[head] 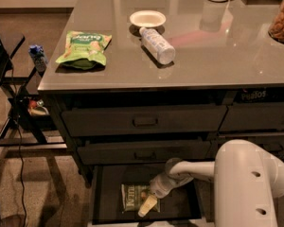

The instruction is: Pick green jalapeno chip bag from bottom drawer and place on counter

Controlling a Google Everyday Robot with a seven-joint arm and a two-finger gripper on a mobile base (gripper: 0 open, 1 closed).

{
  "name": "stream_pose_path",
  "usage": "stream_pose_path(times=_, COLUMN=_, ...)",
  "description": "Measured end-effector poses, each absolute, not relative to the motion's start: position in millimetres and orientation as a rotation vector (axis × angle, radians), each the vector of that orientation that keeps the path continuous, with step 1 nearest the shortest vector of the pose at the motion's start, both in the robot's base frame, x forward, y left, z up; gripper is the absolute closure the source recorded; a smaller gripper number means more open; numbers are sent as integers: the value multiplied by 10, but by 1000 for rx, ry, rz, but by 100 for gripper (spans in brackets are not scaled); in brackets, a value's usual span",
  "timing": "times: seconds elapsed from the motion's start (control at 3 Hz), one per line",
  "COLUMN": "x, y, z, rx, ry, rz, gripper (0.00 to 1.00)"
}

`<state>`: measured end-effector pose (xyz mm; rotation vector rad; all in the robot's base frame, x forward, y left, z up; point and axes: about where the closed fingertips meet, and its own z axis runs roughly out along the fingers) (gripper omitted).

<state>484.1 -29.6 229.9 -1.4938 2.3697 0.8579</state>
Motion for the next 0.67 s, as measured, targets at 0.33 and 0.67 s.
stream_pose_path(times=0.33, x=5005, y=-219, z=2132, rx=-1527, ry=2308, rz=860, gripper=0)
stream_pose_path(times=0.67, x=5112, y=-193, z=1999, rx=-1551, ry=2277, rz=845, gripper=0)
